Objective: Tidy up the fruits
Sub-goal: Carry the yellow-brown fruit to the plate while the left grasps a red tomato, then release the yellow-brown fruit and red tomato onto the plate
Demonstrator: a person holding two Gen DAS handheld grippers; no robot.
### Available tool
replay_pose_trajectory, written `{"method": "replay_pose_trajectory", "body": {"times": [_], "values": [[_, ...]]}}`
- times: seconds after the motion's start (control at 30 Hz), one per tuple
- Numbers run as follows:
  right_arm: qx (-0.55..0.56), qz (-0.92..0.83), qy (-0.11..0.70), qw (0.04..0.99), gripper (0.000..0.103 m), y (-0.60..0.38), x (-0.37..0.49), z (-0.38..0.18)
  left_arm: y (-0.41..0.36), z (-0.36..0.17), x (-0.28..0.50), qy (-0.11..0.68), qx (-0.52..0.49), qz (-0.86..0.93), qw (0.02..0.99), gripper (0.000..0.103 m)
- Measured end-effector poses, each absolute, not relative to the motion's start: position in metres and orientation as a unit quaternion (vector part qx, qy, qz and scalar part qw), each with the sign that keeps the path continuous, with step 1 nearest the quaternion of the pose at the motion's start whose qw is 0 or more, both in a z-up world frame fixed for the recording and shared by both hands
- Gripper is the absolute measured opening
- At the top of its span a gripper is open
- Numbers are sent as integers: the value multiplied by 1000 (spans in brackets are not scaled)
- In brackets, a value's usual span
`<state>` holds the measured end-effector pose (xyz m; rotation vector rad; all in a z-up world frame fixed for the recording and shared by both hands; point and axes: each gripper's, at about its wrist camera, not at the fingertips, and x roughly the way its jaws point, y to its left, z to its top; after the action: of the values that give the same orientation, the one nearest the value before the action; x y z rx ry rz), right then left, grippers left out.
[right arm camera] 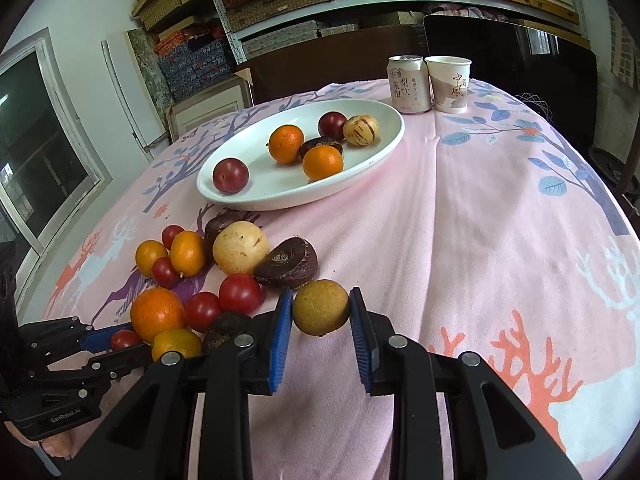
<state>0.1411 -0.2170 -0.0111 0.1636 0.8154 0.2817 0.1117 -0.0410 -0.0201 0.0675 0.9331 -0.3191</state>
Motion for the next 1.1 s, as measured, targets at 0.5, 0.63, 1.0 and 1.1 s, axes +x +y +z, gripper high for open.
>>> {"method": "replay_pose_trajectory", "body": {"times": [0.5,0.63,1.0,1.1], "values": [[66,148,291,943,29,-199,156,65,-33,63,196,376,-16,-135,916,28],[54,147,311,938,29,-183,184,58,-37,59,239,384,-27,-118,915,28],[27,142,368,919,29,-149,238,19,-45,20,314,421,-31,-75,904,28],[26,133,373,918,48,-146,243,14,-47,13,322,426,-27,-72,901,36]]}}
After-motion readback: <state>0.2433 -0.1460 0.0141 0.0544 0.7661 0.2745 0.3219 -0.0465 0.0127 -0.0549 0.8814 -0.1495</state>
